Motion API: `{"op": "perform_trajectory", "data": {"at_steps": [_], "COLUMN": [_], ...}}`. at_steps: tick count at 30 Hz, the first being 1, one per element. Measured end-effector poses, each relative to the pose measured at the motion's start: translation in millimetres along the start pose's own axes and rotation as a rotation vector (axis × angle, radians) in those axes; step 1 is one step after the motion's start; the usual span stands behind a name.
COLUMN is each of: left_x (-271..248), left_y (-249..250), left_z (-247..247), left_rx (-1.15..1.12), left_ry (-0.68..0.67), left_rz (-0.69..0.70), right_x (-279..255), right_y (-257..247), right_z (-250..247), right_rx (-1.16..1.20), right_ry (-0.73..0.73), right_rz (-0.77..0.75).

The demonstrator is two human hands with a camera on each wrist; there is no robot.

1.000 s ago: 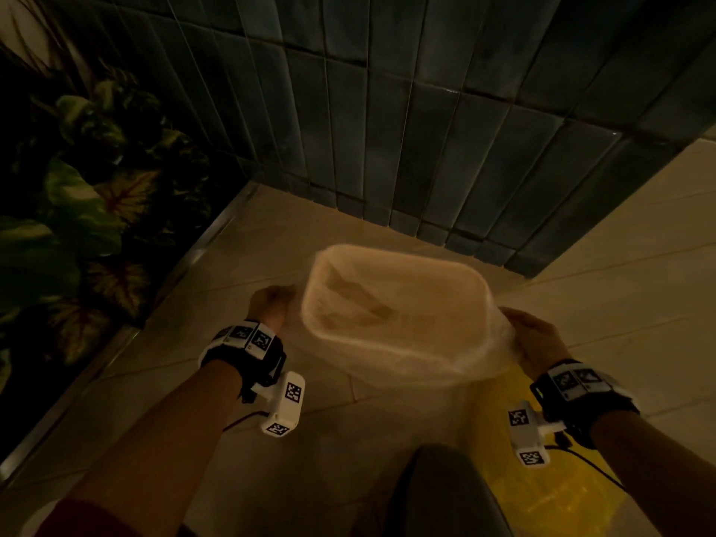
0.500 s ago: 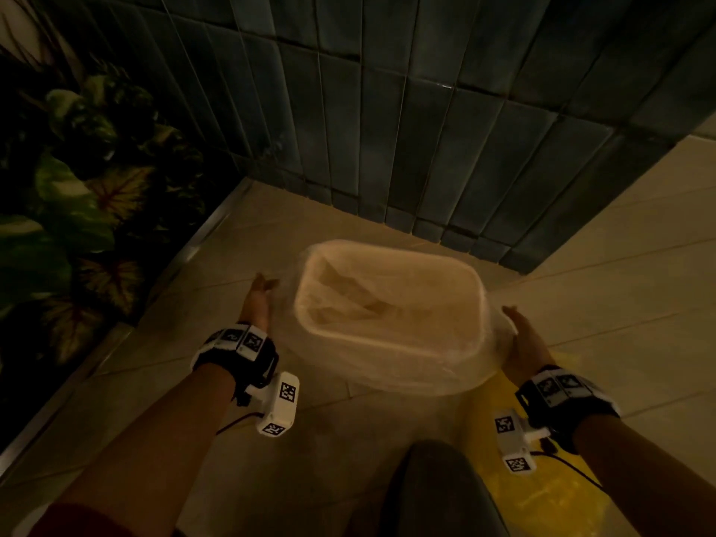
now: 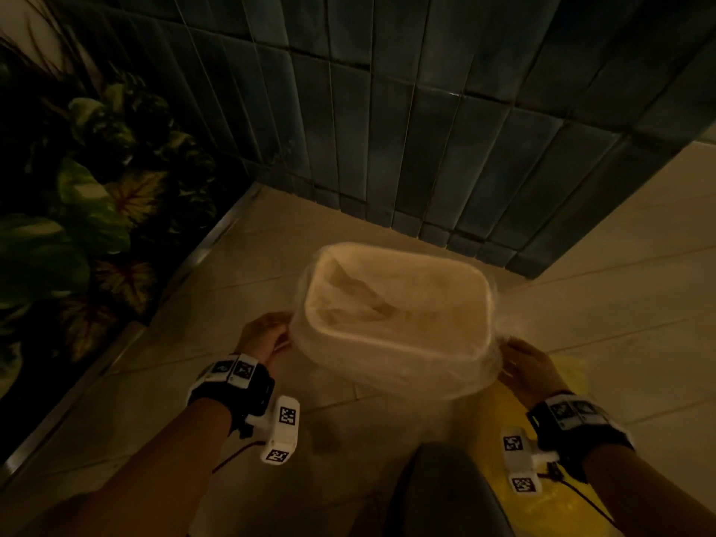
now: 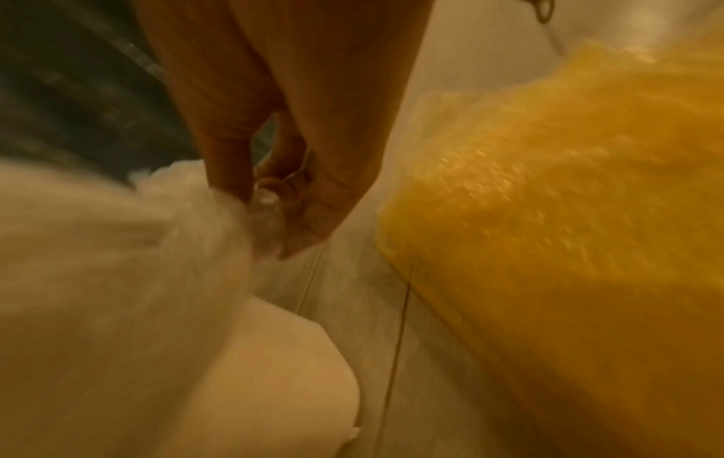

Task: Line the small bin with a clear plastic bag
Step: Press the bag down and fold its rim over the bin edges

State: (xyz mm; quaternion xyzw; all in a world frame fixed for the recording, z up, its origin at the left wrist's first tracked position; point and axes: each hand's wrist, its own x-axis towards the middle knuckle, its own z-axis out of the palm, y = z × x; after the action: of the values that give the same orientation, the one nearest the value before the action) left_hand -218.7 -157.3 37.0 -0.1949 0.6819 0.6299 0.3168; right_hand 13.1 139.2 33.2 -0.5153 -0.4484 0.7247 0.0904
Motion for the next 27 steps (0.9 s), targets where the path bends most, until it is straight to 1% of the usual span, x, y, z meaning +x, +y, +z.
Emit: {"op": "perform_trajectory", "data": {"at_steps": [2,4,6,8,9,11,13,14,15,17,18,20,22,23,24,26,27], "left_x": [1,3,2,3,4,5,4,2,-2,-4,-3,-2,-6,-10,-14,-26,-32], "left_y": [6,12,14,14,13,14,17,20,24,32,37,46,55,58,60,63,64], "left_z": [7,16,24,28,27,23,16,13,9,0,-5,-10,-9,-6,-3,5,8], "left_rx": [0.109,0.266,0.388,0.481,0.502,0.471,0.328,0.239,0.171,0.120,0.127,0.219,0.344,0.403,0.466,0.587,0.647], "left_ry": [0.056,0.098,0.115,0.122,0.124,0.109,0.049,0.014,-0.008,0.012,0.045,0.092,0.067,0.034,-0.007,-0.089,-0.131], "left_rz": [0.122,0.240,0.294,0.312,0.302,0.258,0.154,0.097,0.062,0.055,0.071,0.135,0.235,0.285,0.335,0.427,0.456], "right_x": [5,9,9,11,11,13,9,8,6,2,-1,-10,-25,-33,-39,-49,-51], "right_y": [-4,-6,-8,-7,-6,-5,-7,-8,-11,-19,-24,-36,-49,-54,-58,-63,-64], "right_z": [8,18,27,32,32,30,25,21,16,7,4,4,10,16,21,33,38], "right_rx": [-0.154,-0.341,-0.500,-0.577,-0.564,-0.420,-0.233,-0.165,-0.134,-0.161,-0.214,-0.374,-0.589,-0.711,-0.831,-1.014,-1.069], "right_ry": [0.025,0.039,0.030,0.006,0.002,0.007,0.014,0.035,0.071,0.167,0.219,0.274,0.242,0.192,0.132,0.025,-0.008], "right_rz": [-0.089,-0.163,-0.202,-0.200,-0.176,-0.084,0.017,0.035,0.021,-0.078,-0.155,-0.329,-0.460,-0.484,-0.474,-0.397,-0.360]}}
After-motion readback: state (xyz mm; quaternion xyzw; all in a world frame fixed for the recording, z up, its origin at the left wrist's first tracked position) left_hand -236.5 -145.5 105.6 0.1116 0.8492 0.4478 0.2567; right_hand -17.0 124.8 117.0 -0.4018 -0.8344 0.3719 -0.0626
